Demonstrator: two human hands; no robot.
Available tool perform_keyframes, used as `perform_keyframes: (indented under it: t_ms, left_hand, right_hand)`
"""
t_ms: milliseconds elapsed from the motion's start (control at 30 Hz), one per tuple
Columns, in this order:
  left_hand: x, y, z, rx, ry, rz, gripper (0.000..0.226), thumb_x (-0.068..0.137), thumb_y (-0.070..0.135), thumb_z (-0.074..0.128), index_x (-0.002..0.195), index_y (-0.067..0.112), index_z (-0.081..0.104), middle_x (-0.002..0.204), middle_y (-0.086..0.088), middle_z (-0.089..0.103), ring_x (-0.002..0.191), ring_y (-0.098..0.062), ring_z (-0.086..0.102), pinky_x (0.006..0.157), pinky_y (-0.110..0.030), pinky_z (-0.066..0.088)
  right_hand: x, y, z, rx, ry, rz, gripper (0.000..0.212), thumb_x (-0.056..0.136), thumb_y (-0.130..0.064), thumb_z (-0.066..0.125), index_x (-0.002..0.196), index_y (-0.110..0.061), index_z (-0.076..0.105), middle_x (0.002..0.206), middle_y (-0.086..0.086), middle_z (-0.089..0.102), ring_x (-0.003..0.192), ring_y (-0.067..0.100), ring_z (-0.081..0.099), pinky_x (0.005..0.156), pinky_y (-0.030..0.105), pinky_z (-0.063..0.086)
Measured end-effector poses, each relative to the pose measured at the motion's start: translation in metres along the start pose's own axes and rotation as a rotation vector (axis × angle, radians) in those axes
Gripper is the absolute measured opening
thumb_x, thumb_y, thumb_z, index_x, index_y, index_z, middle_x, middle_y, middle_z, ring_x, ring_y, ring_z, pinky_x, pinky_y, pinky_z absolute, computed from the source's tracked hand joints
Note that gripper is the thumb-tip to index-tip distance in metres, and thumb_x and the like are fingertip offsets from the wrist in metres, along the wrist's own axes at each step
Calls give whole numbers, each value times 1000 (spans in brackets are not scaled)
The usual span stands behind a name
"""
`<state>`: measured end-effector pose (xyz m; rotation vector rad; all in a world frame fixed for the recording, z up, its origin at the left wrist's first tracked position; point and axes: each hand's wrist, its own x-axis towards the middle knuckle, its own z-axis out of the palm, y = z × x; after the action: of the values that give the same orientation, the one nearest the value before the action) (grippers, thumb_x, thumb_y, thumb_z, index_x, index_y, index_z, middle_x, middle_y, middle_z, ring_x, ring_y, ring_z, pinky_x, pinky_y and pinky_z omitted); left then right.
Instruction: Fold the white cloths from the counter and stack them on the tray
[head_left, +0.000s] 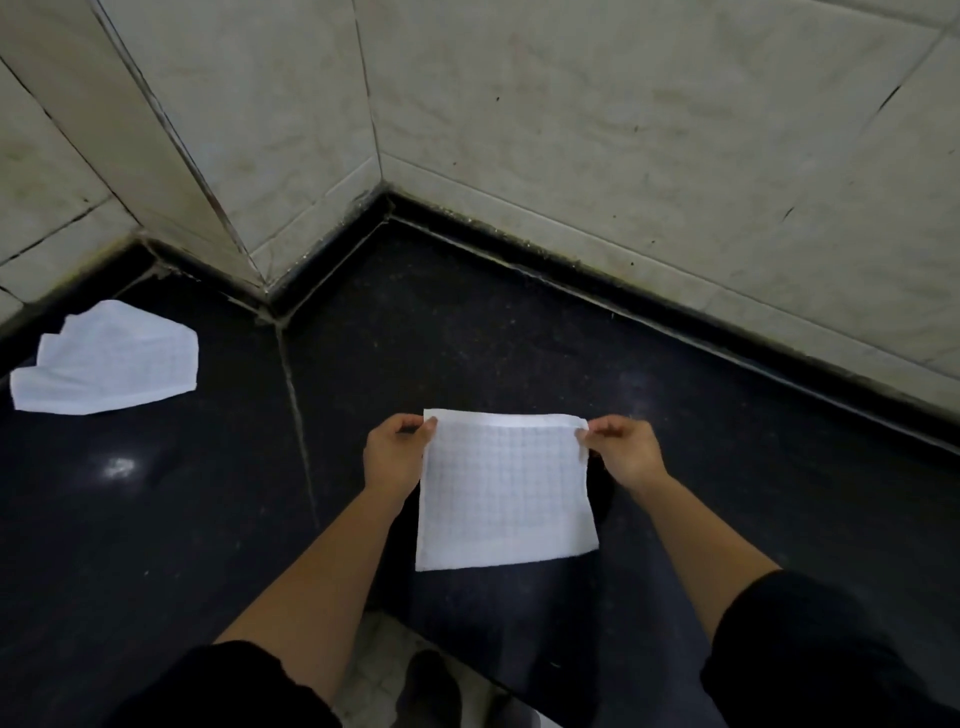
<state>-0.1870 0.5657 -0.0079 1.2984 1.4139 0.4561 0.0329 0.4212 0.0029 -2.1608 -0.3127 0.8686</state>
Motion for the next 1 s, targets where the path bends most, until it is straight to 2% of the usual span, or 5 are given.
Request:
perform_keyframes:
  t_ms: [133,333,467,667,1000]
  left_hand:
    - [8,11,-1,-72,62,94,6,89,28,66,91,22,66,89,4,68,88,-14,66,86,-41,56]
    - [11,9,-3,96,20,33,41,90,34,65,126,15,57,113,1,62,103,-16,60,87,-28,46]
    - [-17,-22,-11,296,50,-6,42,91,36,63,121,9,54,102,-3,59,97,-20,59,75,-25,42]
    - [-54,-57,-17,516,-60,7,37,89,43,63,106,14,48,79,2,57,75,-16,58,65,-30,47]
    - [-68,-50,-17,177,-305,-119,38,91,9,62,126,23,57,84,-9,66,72,-17,66,64,-24,54]
  right_hand:
    - [5,-12,7,133,57,-59,5,88,-14,69,83,-16,68,84,5,71,78,21,67,68,30,52]
    - [19,-6,13,135,5,2,25,86,-6,69,110,-11,66,103,6,67,97,22,65,85,37,56]
    - [11,14,6,-33,31,71,12,84,-16,71,94,-15,64,98,8,70,91,24,67,88,44,56]
    - [-41,34,-12,-117,-312,122,39,79,-45,74,93,-9,70,89,1,70,82,16,65,65,26,51]
    - [-50,45,-19,-55,-373,103,16,82,-20,75,78,-10,64,75,3,72,68,14,67,58,23,52]
